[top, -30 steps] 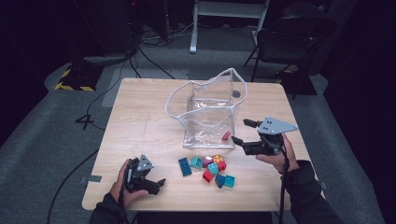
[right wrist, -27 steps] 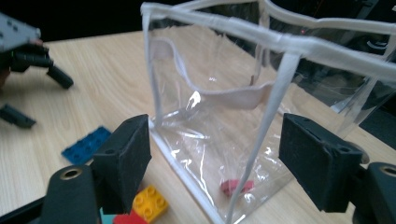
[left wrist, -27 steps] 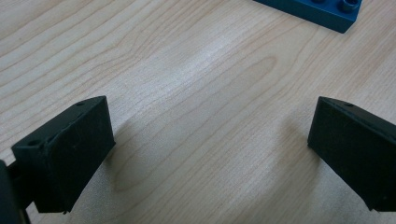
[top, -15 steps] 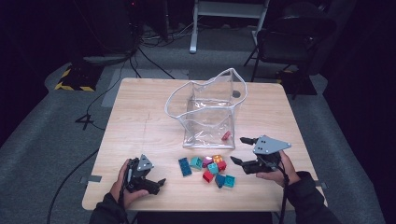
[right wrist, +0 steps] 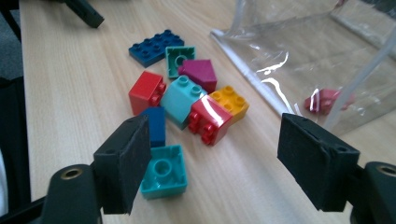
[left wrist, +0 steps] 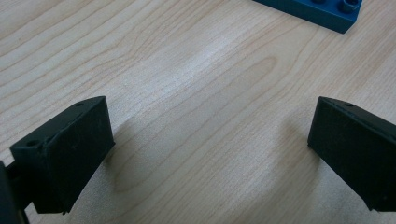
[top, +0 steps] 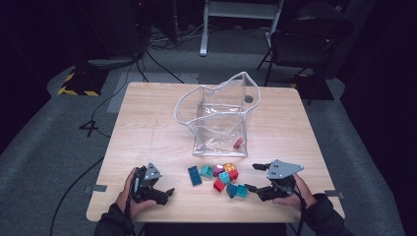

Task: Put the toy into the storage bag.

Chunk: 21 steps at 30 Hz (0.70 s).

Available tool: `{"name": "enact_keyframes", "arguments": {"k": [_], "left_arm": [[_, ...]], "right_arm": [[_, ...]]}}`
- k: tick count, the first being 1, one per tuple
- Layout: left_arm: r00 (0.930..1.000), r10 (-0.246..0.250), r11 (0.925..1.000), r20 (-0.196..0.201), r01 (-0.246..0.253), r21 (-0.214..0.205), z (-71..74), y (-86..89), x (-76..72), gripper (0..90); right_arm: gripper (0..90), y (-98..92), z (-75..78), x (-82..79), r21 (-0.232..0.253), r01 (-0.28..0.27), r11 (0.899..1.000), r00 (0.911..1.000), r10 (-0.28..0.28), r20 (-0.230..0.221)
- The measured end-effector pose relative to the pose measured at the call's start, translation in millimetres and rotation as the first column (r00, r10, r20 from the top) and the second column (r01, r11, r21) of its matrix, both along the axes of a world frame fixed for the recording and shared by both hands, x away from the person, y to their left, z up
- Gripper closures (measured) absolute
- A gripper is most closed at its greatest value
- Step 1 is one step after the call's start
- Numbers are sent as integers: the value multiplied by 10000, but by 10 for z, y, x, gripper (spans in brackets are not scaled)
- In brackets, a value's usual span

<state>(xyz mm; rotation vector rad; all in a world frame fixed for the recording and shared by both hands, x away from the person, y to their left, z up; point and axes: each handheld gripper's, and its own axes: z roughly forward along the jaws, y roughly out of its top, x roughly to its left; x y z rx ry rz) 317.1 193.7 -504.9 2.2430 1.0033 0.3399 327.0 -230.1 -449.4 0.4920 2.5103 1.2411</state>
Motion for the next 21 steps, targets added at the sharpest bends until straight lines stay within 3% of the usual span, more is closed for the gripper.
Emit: {"name": "enact_keyframes", "arguments": {"k": [5,9,21], "left_arm": [[10000,0,10000,4,0,5,0,0,0,2],[10000,2,10000,5,-2,1,0,0,0,2],[10000,2,10000,6,-2,2,0,0,0,2]], "right_arm": [[268,1,-145,-58,9,-524,9986,9971,524,-553],[268,38,-209,-95,-244,-968,9950,9935,952,-617],[277,160,-436,-82,-802,-1085,9909,9903,1007,-957]]}}
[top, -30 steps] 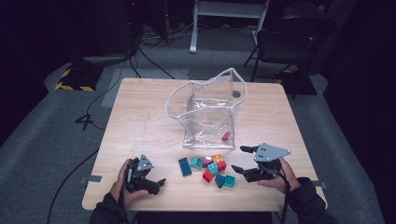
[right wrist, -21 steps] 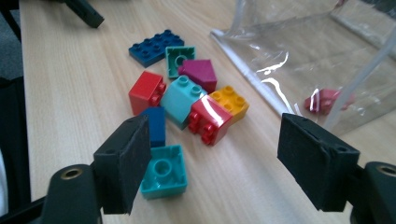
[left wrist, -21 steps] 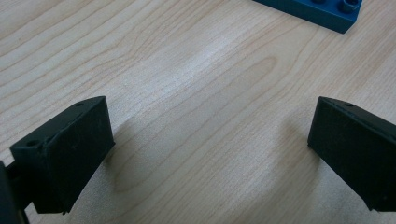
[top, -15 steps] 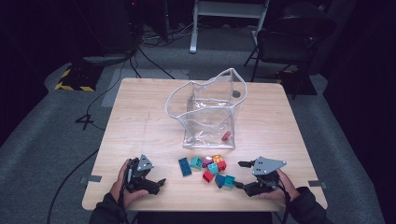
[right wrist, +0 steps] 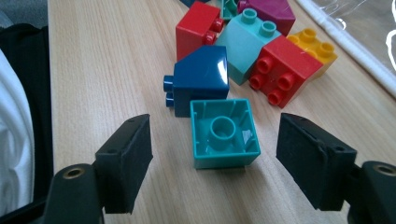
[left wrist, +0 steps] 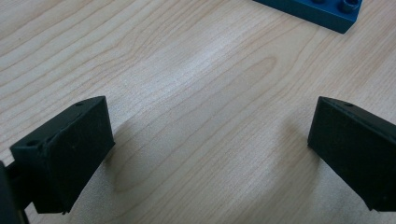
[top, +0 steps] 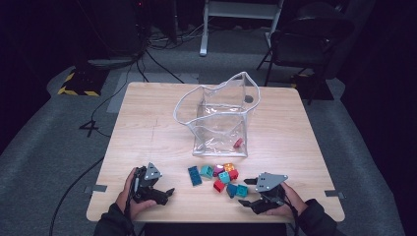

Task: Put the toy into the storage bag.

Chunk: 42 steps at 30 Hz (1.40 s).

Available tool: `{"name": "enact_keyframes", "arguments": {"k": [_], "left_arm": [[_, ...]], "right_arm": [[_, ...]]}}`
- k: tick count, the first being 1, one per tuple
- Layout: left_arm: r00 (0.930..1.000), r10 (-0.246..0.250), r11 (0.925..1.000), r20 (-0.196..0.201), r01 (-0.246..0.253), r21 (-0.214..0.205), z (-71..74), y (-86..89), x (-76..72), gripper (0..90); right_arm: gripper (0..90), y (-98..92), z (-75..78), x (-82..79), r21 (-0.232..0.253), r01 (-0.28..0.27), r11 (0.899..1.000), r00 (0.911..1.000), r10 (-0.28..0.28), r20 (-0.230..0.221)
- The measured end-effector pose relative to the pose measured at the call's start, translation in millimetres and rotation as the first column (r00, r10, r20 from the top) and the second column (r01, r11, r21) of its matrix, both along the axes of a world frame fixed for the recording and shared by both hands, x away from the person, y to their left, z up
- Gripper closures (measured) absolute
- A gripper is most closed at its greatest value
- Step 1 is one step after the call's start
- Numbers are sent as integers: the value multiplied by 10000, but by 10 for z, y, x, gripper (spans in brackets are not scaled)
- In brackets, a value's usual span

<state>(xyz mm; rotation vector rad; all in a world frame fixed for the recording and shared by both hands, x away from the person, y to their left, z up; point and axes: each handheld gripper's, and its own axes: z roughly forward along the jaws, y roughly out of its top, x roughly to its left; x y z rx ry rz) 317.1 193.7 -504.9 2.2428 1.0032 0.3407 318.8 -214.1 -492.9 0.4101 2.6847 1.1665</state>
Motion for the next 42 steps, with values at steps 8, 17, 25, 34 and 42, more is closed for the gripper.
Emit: {"name": "enact_keyframes", "arguments": {"k": [8,17,25,34,42], "left_arm": [[10000,0,10000,0,0,1,0,0,0,2],[10000,-2,10000,0,2,2,0,0,0,2],[10000,-1,10000,-6,1,-2,0,0,0,2],[10000,-2,10000,1,2,2,0,0,0,2],[10000,-2,10000,-5,2,-2,0,0,0,2]], "right_arm": [[276,26,-91,58,110,189,9998,9994,-185,-300],[363,47,-101,65,323,78,9994,9991,-64,-426],[592,26,-85,66,403,45,9992,9993,-29,-380],[593,-21,-69,92,303,273,9992,9993,-266,-248],[593,-127,18,134,569,797,9952,9967,-804,94]]}}
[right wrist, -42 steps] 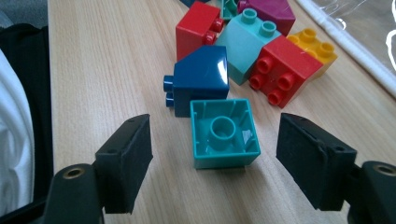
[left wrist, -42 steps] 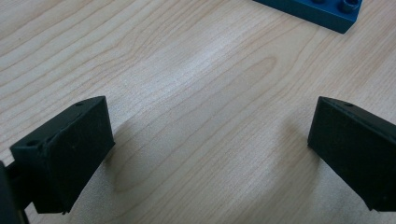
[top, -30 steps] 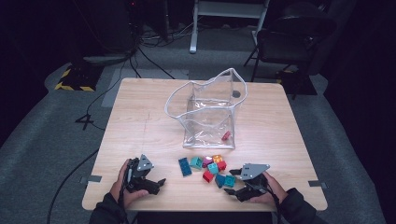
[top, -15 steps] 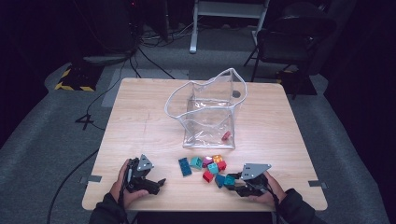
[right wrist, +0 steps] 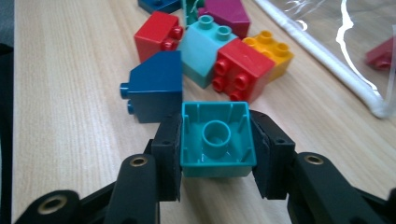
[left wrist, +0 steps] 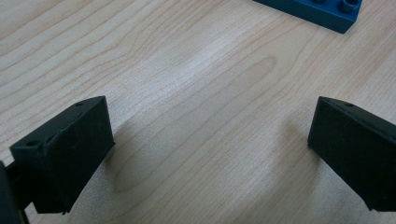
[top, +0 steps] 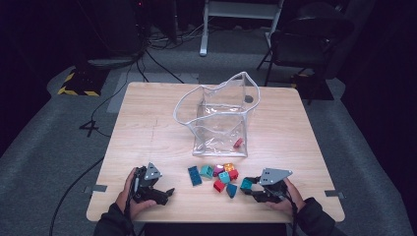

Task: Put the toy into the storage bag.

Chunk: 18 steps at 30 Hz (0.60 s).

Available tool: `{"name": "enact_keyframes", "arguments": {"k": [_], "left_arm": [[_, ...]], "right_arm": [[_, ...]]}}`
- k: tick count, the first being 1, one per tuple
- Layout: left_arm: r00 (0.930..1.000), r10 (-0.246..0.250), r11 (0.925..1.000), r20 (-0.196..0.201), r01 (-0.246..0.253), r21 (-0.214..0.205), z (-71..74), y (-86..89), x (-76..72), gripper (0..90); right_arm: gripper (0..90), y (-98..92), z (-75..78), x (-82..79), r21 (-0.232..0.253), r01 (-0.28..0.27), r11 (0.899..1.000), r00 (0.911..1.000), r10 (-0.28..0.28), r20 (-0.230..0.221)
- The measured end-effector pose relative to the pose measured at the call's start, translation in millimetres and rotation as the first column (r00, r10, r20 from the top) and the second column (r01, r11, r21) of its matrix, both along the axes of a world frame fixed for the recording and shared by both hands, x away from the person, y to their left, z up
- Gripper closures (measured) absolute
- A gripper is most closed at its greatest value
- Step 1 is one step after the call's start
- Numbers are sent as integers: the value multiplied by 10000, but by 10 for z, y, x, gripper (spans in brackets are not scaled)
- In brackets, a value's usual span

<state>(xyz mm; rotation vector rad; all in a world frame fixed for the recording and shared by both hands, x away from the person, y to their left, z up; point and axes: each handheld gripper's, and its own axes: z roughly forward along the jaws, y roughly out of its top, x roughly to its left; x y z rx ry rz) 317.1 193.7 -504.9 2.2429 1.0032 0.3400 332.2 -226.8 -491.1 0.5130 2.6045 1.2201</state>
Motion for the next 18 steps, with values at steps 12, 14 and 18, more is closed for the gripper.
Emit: {"name": "enact_keyframes", "arguments": {"k": [12,14,18], "left_arm": [[10000,3,10000,0,-3,-2,0,0,0,2],[10000,-2,10000,5,2,1,0,0,3,2],[10000,-1,10000,5,1,1,0,0,3,2]], "right_arm": [[593,-179,293,112,813,793,9935,9960,-823,345],[593,-209,396,143,905,1049,9904,9928,-1096,487],[593,-245,548,172,1079,1282,9859,9875,-1370,784]]}}
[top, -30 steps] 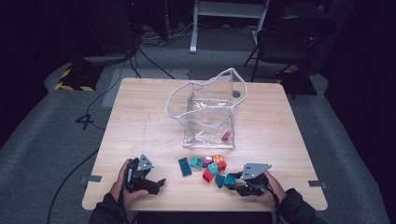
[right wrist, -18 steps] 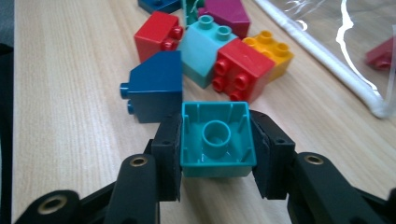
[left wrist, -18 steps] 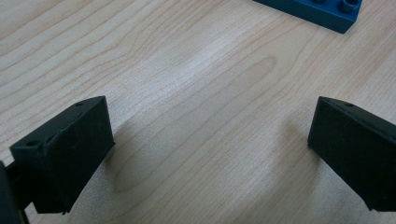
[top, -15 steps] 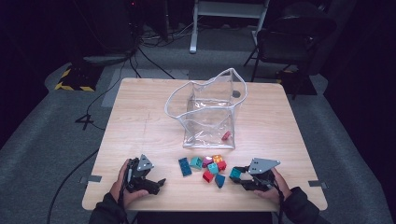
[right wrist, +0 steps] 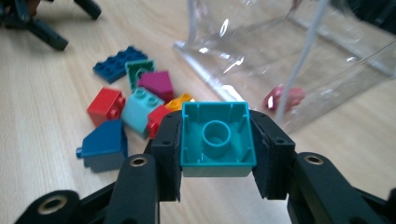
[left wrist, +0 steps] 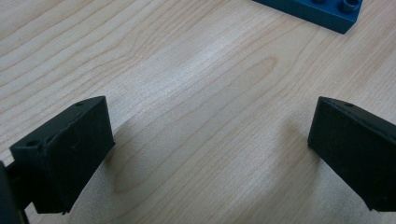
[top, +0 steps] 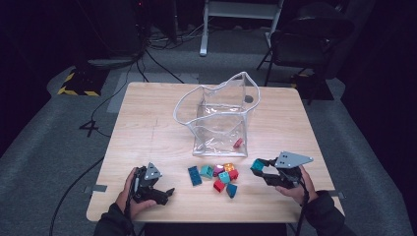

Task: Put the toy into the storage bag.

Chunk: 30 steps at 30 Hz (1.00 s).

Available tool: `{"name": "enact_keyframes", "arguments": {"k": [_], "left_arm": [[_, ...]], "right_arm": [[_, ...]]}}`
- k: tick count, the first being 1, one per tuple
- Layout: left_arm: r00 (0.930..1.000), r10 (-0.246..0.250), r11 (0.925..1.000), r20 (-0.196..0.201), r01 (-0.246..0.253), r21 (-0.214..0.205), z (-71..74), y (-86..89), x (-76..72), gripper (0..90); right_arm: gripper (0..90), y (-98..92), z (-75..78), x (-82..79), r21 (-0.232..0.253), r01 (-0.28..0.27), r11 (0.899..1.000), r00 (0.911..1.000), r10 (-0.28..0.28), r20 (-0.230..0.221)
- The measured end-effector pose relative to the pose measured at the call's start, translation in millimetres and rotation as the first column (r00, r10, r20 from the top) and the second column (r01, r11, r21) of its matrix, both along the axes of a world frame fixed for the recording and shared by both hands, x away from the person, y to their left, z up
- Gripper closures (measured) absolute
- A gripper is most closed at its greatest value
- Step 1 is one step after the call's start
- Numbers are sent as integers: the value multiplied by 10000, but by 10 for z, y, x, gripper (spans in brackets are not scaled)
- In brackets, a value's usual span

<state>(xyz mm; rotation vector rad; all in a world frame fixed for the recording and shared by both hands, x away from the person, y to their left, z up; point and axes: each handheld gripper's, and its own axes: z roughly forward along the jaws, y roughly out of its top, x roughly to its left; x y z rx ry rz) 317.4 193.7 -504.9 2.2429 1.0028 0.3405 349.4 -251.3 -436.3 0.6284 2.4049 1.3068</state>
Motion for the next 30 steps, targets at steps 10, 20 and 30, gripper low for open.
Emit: {"name": "enact_keyframes", "arguments": {"k": [10,20,30], "left_arm": [[10000,0,10000,17,0,13,0,0,1,2],[10000,14,10000,34,-14,3,-1,-1,3,2],[10000,17,10000,35,-17,4,-1,-1,4,2]], "right_arm": [[593,-40,321,125,382,480,9981,9973,-500,542],[593,-68,730,268,660,840,9943,9875,-919,1283],[593,-23,1027,309,832,955,9919,9746,-1102,1951]]}}
